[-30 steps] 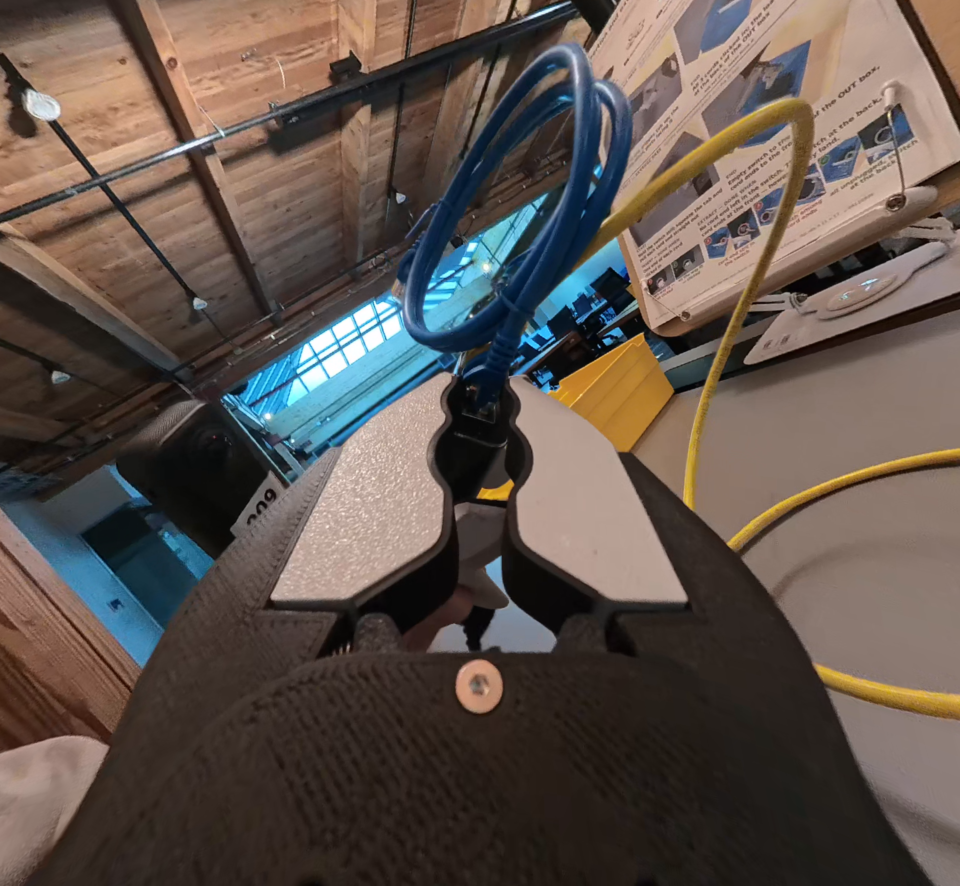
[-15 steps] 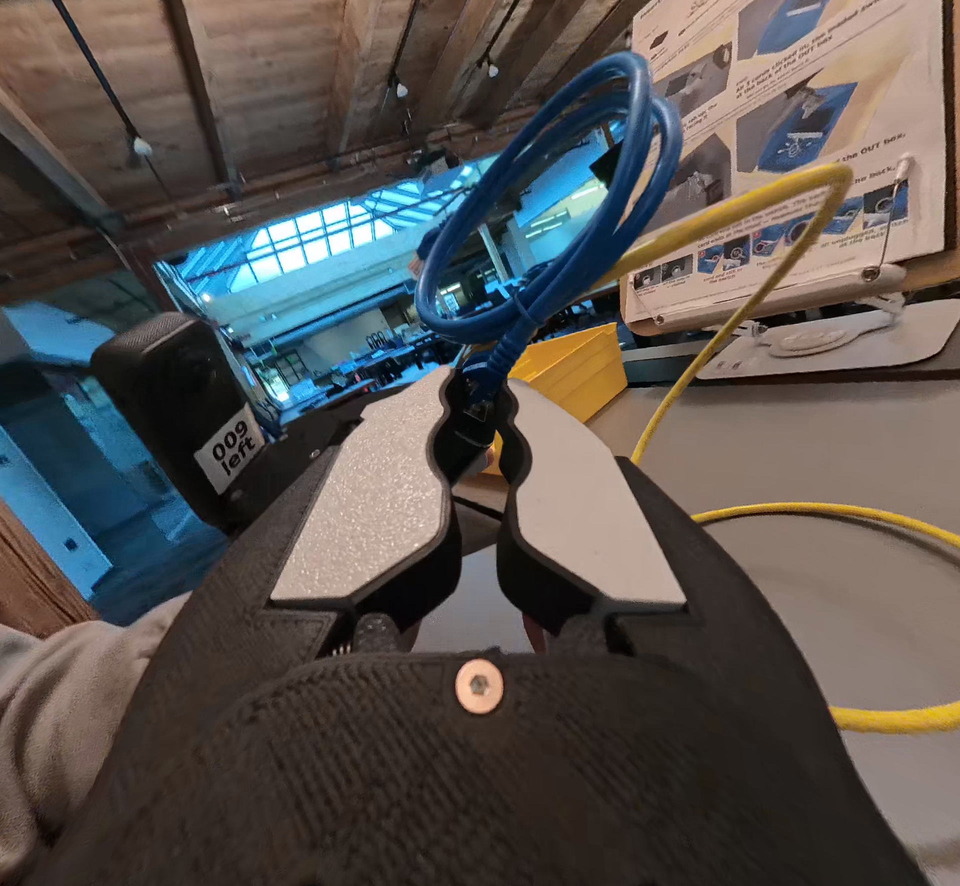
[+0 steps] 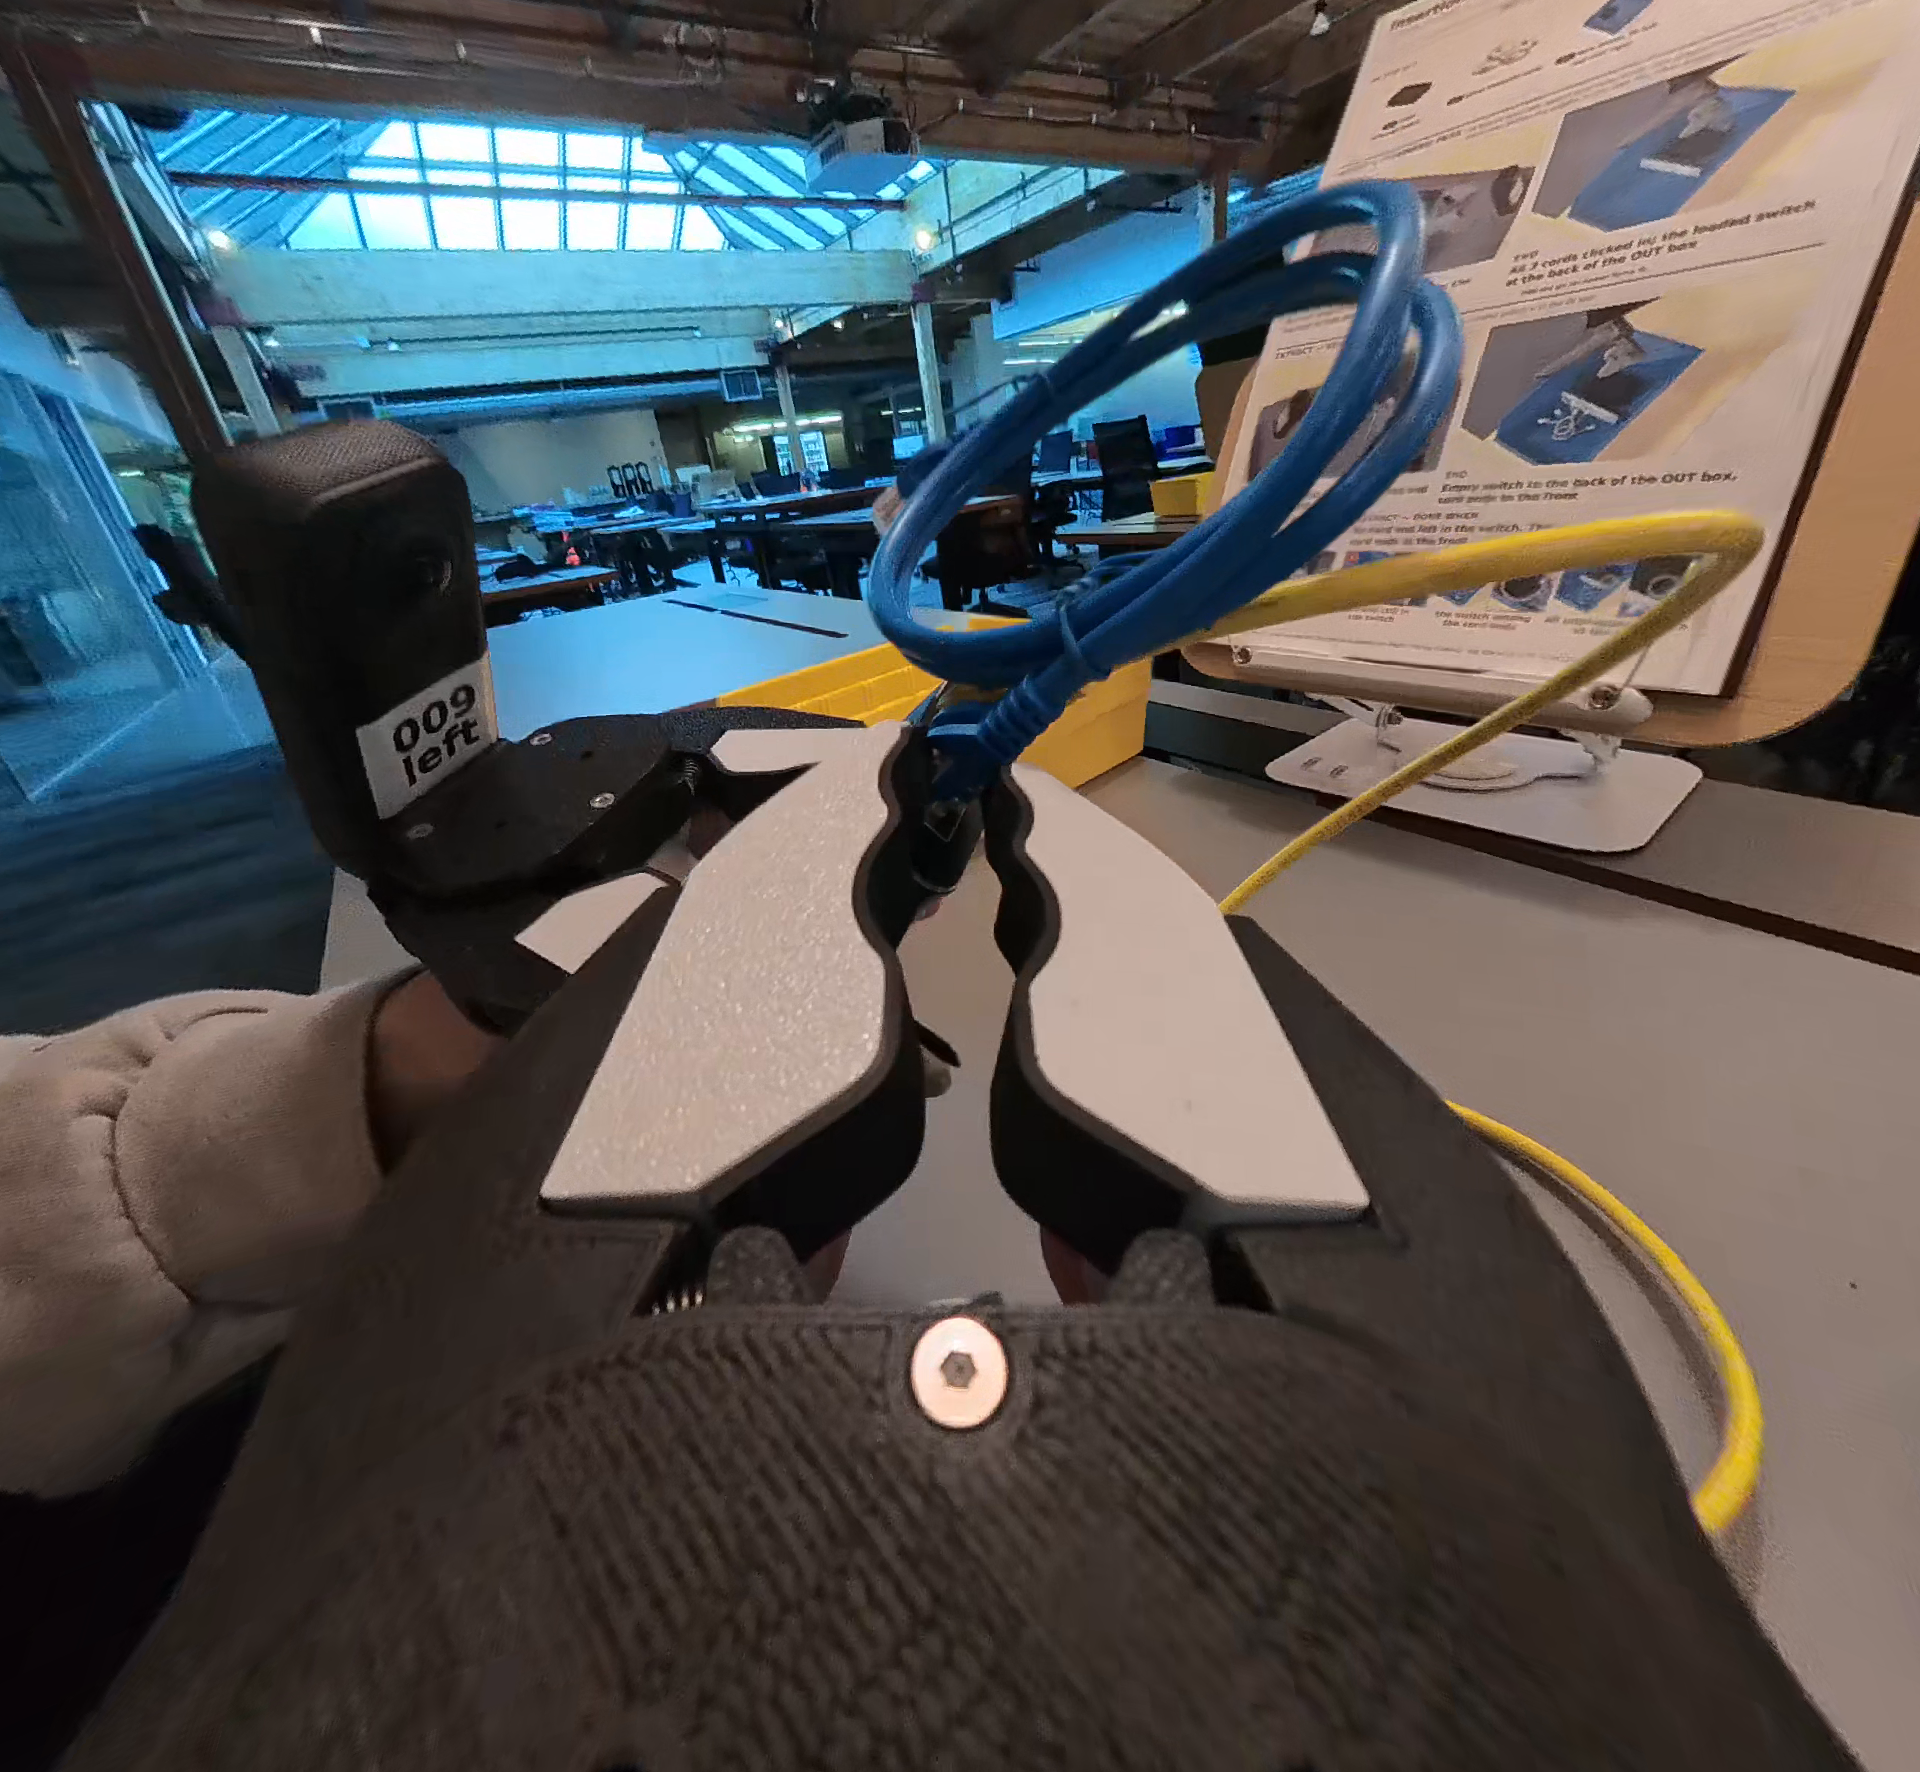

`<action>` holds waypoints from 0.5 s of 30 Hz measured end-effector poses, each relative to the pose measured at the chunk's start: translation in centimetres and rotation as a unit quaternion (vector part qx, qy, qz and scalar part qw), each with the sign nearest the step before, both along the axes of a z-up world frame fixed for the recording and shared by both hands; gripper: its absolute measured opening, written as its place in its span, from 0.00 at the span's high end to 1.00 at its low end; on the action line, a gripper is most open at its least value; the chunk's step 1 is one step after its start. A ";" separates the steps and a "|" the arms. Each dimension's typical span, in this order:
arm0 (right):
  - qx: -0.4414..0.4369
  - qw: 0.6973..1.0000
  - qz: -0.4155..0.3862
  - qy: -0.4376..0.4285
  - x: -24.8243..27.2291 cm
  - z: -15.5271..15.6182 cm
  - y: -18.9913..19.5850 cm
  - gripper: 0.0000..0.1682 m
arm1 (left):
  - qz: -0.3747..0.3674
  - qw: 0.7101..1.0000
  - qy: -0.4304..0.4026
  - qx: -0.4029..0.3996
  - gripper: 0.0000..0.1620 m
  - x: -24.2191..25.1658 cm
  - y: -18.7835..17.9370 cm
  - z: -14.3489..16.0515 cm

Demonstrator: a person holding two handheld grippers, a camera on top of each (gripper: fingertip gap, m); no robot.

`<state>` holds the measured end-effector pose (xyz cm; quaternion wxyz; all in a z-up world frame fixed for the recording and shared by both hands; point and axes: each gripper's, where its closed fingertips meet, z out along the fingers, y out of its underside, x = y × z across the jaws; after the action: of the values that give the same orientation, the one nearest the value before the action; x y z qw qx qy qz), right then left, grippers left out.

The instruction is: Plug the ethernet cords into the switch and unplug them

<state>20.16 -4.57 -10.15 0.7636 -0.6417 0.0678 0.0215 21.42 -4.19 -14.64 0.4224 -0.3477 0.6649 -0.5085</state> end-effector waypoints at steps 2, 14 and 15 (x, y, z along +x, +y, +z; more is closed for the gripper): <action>-0.003 1.000 0.002 -0.007 -0.1 -0.1 0.0 0.92 | 0.010 1.000 -0.010 0.025 0.54 0.0 0.3 0.0; -0.022 0.999 0.002 -0.045 -0.3 -0.2 0.0 0.92 | -0.001 0.999 -0.016 0.033 0.54 -0.1 0.3 -0.1; -0.018 0.999 -0.002 -0.044 -0.3 -0.1 0.0 0.92 | -0.015 1.000 -0.009 0.005 0.54 -0.1 0.1 -0.1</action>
<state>19.82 -4.56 -10.20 0.7542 -0.6556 0.0356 -0.0095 21.27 -4.07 -14.70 0.4222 -0.3311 0.6688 -0.5146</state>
